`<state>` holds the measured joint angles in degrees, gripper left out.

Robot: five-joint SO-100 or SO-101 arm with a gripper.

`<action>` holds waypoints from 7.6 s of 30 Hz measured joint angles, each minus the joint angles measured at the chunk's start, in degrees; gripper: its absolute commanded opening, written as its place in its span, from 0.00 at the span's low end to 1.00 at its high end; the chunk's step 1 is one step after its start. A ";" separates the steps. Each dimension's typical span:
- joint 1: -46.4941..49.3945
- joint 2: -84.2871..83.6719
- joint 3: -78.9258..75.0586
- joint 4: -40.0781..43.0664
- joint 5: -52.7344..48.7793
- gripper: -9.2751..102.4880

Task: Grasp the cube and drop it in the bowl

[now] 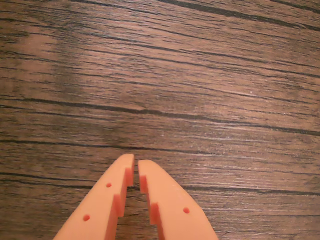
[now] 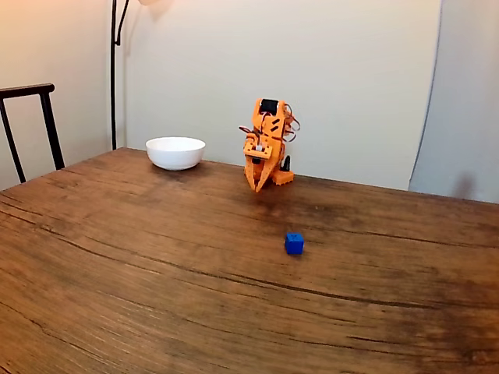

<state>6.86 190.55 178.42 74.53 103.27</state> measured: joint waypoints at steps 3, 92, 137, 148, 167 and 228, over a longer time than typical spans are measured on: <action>0.00 0.00 0.00 0.00 0.00 0.08; -13.45 -71.54 -51.59 -27.95 4.48 0.08; -26.98 -102.13 -44.47 -78.75 -4.57 0.53; -27.77 -102.39 -37.97 -87.01 -8.35 0.53; -26.63 -103.71 -38.06 -87.19 -9.67 0.41; -27.07 -104.68 -40.87 -84.64 -11.25 0.09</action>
<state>-20.21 85.87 137.55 -10.11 92.02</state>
